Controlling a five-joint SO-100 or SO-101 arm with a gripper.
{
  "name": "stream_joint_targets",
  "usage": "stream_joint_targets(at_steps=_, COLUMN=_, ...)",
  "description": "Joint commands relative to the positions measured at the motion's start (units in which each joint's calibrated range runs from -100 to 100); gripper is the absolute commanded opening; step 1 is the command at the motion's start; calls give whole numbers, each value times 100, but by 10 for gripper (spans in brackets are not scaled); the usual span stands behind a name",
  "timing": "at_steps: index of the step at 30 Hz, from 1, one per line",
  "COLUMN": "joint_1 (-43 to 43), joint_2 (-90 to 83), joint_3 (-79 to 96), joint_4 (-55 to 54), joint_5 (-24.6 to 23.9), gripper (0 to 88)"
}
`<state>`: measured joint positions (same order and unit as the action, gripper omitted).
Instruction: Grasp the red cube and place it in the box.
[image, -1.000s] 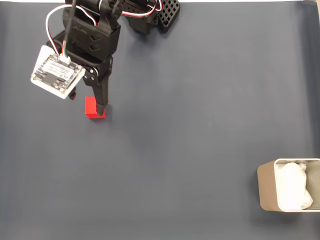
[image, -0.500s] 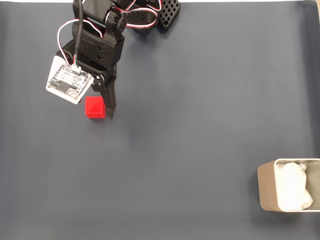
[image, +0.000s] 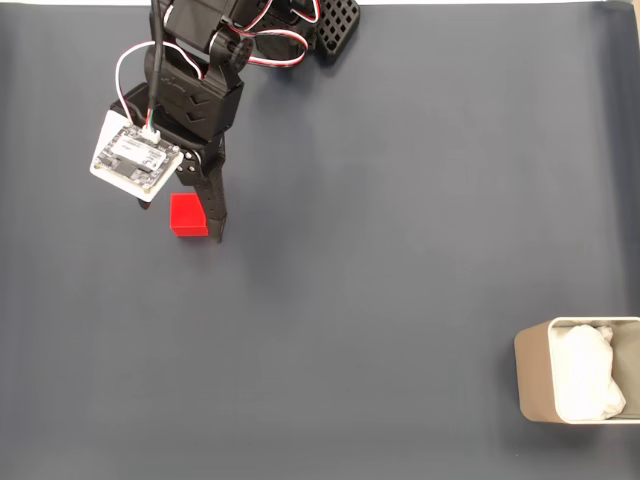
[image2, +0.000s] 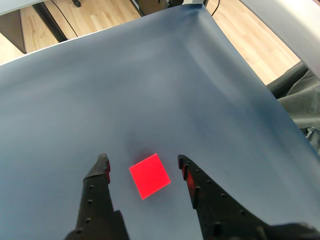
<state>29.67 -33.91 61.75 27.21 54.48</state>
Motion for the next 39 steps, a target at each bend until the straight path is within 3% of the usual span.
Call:
stream_joint_targets(at_steps=1, joint_1=72, joint_2=20, joint_3=75, joint_4=-221, joint_5=54, gripper=335)
stream_joint_targets(at_steps=18, joint_1=51, joint_2=107, joint_3=1124, joint_4=-1065, joint_5=181, gripper=352)
stream_joint_targets(at_steps=39, joint_1=-148, joint_2=662, joint_3=1096, joint_4=-1663, joint_5=117, gripper=356)
